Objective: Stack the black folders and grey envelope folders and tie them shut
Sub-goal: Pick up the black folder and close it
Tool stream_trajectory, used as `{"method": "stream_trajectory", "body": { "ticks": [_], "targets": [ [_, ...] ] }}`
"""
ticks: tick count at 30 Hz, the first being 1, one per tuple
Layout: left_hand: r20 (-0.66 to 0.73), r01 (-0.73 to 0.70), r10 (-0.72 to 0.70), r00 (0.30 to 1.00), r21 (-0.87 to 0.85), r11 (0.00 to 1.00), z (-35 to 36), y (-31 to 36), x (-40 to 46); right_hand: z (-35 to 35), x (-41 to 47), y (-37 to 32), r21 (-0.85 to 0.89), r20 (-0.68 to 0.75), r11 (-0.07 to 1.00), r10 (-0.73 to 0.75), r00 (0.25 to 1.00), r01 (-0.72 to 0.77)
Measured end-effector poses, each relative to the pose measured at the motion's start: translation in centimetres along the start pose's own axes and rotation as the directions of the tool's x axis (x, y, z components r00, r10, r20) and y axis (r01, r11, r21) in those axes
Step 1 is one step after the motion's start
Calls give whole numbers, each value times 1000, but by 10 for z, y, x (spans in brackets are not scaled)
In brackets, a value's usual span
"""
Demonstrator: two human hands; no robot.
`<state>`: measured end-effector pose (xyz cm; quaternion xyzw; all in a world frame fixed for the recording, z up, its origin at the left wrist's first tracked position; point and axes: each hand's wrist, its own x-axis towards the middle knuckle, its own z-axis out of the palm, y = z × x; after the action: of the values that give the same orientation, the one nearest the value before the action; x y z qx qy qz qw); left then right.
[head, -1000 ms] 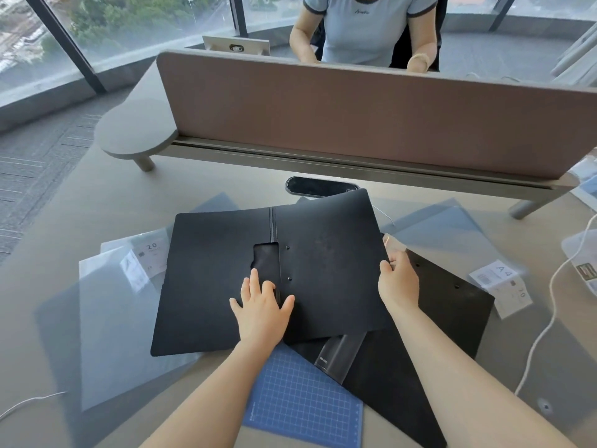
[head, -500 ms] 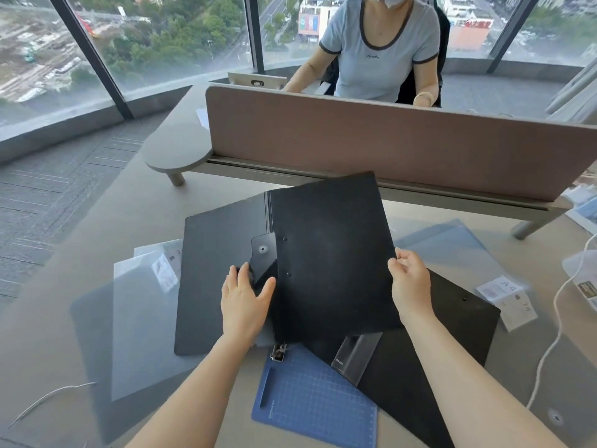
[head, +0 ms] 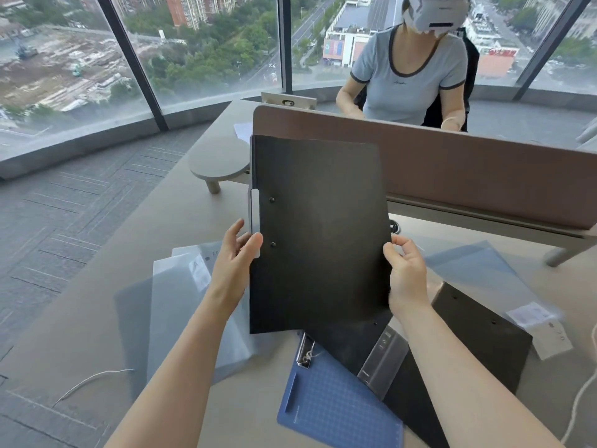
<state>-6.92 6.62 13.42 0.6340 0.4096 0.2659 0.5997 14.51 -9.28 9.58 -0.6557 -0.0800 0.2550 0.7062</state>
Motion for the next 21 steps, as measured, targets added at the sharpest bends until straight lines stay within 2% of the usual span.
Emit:
{"method": "stream_trajectory", "body": {
  "ticks": [5,10,15,21],
  "targets": [
    [103,-8,17,995,-81,997,-19,13,-2,30,-7,0,26,49,1000,-18,999,17],
    [133,80,-52,990,-221,972,-33,5,-3,42,-12,11,-21,62,1000,9,998,-8],
    [88,212,-196,977,-253,944,-35,-21,-4,43,-18,30,-199,33,980,22,999,-15],
    [97,368,-356,930,-292,883,-27,-65,-12,32,-25,55,-315,25,942,127,992,-113]
  ]
}}
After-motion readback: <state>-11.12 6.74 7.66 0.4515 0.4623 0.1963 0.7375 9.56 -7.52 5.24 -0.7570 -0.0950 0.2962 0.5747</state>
